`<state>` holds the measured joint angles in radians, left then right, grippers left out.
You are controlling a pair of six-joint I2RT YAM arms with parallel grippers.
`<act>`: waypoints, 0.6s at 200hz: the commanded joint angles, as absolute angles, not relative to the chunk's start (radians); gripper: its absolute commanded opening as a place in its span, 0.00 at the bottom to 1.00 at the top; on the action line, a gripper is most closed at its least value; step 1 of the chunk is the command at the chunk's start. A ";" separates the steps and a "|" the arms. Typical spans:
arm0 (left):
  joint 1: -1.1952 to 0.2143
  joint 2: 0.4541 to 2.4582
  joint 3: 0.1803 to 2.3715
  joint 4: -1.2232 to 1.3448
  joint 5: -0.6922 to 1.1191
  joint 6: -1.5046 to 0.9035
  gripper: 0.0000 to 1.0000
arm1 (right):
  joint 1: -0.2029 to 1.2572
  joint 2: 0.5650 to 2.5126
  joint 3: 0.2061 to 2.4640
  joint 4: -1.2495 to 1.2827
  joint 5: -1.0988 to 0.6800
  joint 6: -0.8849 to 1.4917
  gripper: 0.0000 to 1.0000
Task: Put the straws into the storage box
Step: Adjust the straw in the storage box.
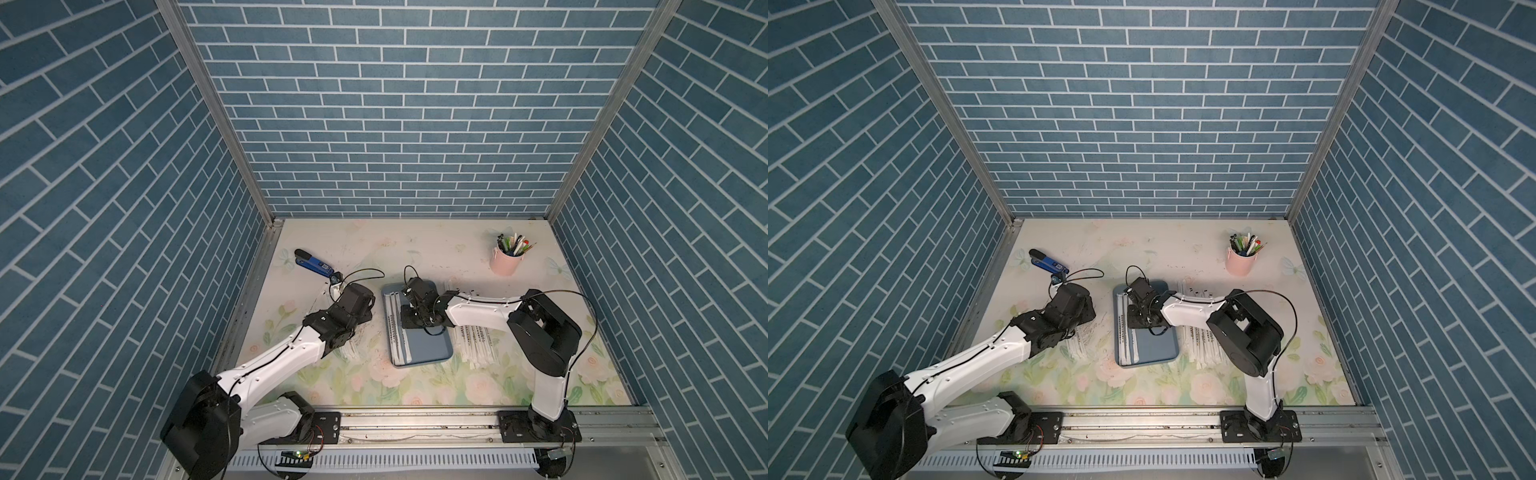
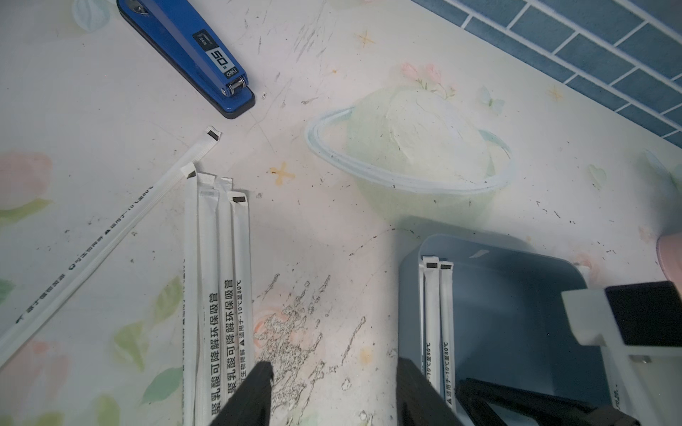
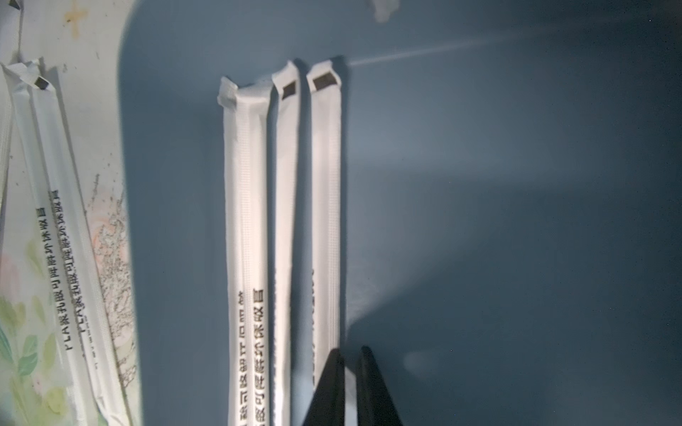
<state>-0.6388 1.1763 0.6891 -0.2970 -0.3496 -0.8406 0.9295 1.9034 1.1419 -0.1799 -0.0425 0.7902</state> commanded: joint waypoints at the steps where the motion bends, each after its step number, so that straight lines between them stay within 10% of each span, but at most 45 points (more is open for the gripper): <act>1: -0.635 1.185 0.698 -0.286 -0.339 -0.836 0.57 | 0.940 1.909 1.136 -0.186 -0.060 0.821 0.11; 120: -0.648 1.154 0.714 -0.300 -0.347 -0.800 0.62 | 0.901 1.723 1.130 -0.362 0.014 0.719 0.15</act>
